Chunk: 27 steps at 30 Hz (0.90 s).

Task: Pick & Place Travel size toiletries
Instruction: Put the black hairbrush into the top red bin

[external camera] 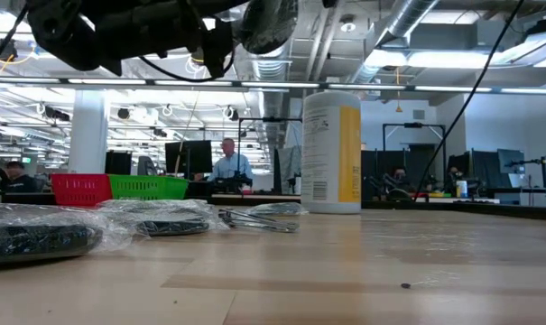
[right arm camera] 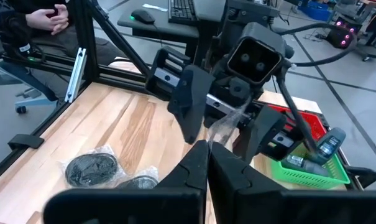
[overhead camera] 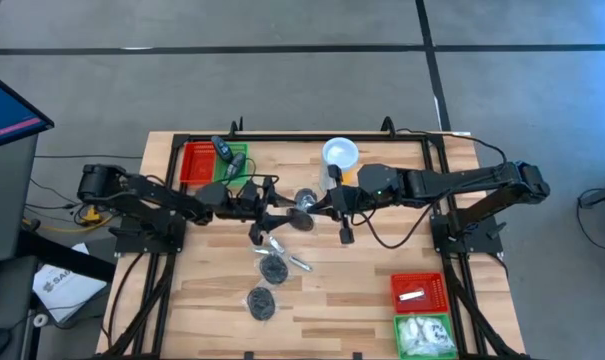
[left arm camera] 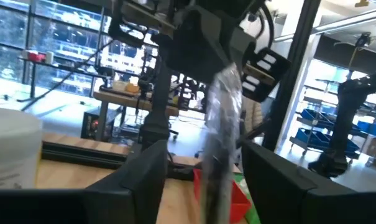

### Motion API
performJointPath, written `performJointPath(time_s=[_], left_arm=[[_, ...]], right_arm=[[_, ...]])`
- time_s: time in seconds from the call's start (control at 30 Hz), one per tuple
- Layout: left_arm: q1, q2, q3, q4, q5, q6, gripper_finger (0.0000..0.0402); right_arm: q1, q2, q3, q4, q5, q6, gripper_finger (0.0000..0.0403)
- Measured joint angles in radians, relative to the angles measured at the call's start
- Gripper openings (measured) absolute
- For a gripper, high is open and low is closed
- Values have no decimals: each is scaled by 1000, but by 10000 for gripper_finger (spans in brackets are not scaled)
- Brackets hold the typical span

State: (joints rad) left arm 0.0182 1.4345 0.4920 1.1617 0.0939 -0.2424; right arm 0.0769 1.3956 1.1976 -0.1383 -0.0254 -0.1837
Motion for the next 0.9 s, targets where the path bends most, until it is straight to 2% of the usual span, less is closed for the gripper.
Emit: performJointPath(time_s=[0.1, 0.3, 0.37, 0.73, 0.9], left_arm=[[9, -1, 0, 0, 0, 1, 156], [11, -1, 0, -1, 33, 27, 42], [11, -1, 0, -1, 50, 33, 17], [20, -1, 0, -3, 49, 35, 13], [40, -1, 0, -22, 49, 28, 14]], right_arm=[[0, 0, 0, 0, 0, 0, 0], [-3, 0, 0, -5, 0, 0, 0], [-4, 0, 0, -6, 0, 0, 0], [-14, 0, 0, -38, 0, 0, 2], [-42, -2, 0, -63, 0, 1, 24]])
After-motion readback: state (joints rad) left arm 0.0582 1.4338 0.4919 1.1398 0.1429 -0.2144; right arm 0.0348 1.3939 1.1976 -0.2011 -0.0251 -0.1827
